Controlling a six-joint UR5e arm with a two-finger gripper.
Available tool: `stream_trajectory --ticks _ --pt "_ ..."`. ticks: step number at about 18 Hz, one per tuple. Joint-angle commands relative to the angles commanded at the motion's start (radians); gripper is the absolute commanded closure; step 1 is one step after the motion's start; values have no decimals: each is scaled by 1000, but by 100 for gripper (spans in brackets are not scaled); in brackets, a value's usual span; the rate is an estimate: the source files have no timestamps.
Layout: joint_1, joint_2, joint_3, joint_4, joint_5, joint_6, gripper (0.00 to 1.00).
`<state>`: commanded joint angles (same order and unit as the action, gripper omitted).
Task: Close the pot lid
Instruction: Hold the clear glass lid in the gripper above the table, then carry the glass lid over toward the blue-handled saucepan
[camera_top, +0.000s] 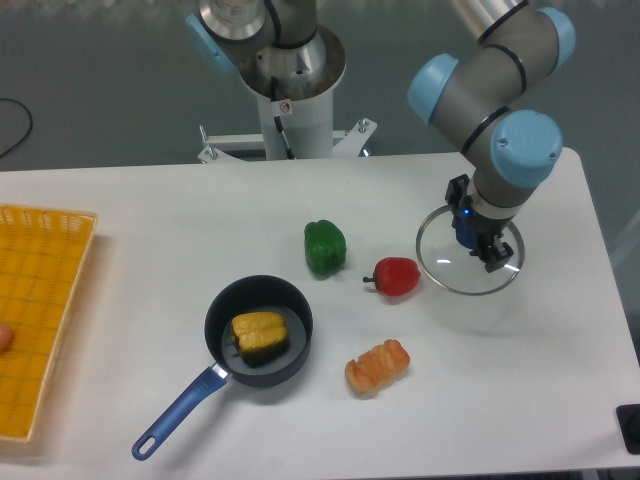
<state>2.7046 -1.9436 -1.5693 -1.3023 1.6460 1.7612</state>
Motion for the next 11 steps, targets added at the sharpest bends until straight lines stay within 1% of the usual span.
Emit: stream_trajectory --ticks 3,6,8,11 --pt "-55 -2 -3 -2 0 -71 37" --pt "-107 2 -3 -28 0 -118 37" --pt "-132 3 -3 -40 -2 -134 37" --pt "-160 23 -6 -61 -5 -161 37"
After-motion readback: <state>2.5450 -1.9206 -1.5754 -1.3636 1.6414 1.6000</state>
